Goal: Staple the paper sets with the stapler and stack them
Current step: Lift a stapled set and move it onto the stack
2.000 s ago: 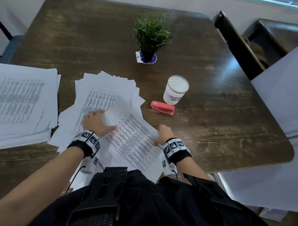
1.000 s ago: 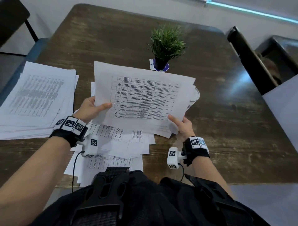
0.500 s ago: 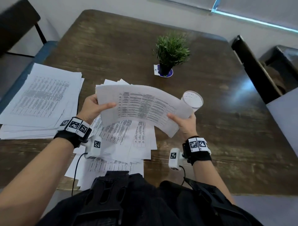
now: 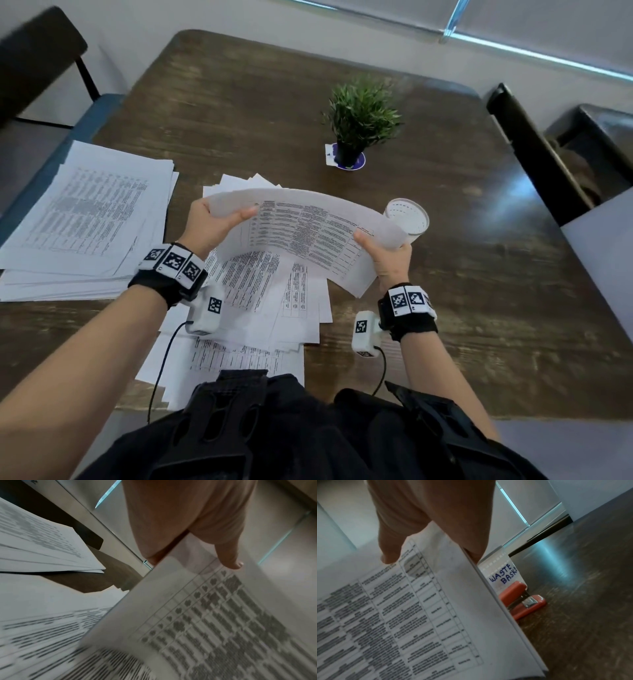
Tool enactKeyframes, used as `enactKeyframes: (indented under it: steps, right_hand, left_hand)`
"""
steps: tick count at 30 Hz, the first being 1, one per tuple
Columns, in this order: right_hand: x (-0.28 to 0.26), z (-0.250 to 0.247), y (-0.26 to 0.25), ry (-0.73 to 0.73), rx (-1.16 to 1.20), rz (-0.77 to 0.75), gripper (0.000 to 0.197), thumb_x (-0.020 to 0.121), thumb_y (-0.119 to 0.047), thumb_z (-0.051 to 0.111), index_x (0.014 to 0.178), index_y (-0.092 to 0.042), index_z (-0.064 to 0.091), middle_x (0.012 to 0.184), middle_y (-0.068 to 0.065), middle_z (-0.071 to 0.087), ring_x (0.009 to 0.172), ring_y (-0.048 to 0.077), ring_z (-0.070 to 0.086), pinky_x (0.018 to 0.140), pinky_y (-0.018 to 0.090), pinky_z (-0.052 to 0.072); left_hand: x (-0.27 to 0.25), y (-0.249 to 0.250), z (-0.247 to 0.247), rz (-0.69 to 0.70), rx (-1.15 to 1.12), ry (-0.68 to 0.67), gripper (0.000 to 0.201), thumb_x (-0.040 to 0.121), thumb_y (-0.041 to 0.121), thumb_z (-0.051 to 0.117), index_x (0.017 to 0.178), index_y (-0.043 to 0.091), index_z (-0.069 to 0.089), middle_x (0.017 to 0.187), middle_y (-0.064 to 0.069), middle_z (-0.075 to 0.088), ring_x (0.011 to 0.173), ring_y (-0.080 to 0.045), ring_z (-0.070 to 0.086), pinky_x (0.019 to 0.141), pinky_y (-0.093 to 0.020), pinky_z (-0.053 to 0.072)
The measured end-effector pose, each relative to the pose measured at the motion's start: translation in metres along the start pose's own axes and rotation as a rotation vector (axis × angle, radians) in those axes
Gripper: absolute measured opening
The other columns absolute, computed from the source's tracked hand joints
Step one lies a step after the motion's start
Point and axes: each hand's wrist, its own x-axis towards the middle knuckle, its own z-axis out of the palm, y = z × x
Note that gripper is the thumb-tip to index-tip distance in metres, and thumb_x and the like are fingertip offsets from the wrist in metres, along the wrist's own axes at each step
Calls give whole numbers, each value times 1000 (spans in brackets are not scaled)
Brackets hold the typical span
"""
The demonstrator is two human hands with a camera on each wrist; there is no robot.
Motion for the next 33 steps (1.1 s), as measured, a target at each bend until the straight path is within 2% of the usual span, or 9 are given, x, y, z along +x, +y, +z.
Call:
enactKeyframes:
  steps: [4,8,11,14,17,23,26,30,33]
  right_hand:
    - [3,0,4,73,-161,-8,51,66,-16,89,111,-12,64,109,2,70,102,18,67,93,44,54]
    - [3,-2,-19,291,-659,-418,83,65,-31,87,134,-11,46,136,5,43,125,20,46,106,42,40]
    - [0,0,-38,94,-919,-697,94,60,-46,87,140,-20,45,149,-2,36,138,17,34,111,43,24]
    - [-3,8,-48,-294,-793,-677,66,69,-32,85,128,-20,59,131,-6,58,124,15,52,108,43,37]
    - [-9,12,-56,-449,-665,-503,9,83,-16,75,90,-20,72,85,-3,71,77,17,65,71,37,53]
    - [-8,-28,-60,-361,-498,-321,6,87,-14,72,87,-20,69,87,8,74,80,28,71,74,47,58]
    - [-2,-55,-60,-325,-379,-307,13,85,-8,72,89,-19,70,88,-2,74,84,20,72,78,41,59]
    - [5,-70,-56,-254,-205,-257,20,82,-6,74,101,-6,70,89,-2,74,85,10,71,72,23,55]
    - [8,-73,-51,-223,-80,-220,21,77,-10,77,97,-11,72,100,7,75,96,21,71,83,34,56]
  left_hand:
    - [-10,-3,12,35,34,-17,19,76,7,78,83,20,66,68,18,70,67,6,65,58,-12,51]
    - [-7,18,17,130,179,10,17,78,18,79,91,13,71,81,9,67,72,-5,63,60,-14,52]
    - [-14,46,24,384,250,-127,16,79,11,78,87,24,74,74,21,69,71,4,62,64,-11,49]
    - [-24,68,37,606,377,-245,9,82,21,77,89,27,77,75,23,69,70,9,59,65,-12,44]
    - [-29,74,49,697,485,-251,15,82,40,71,91,30,76,76,16,71,65,1,60,64,-23,46]
    - [-30,62,49,529,579,-206,6,80,38,77,79,32,75,68,13,69,63,-6,60,61,-29,46]
    - [-31,61,57,404,325,-151,17,77,11,80,68,21,70,56,21,63,55,6,54,57,-11,40]
    - [-32,57,86,154,-171,-141,35,64,6,84,94,11,68,84,11,75,82,-6,72,69,-18,55]
    - [-35,54,115,106,-198,-223,55,55,19,90,104,12,66,98,-2,75,96,-18,71,74,-26,57]
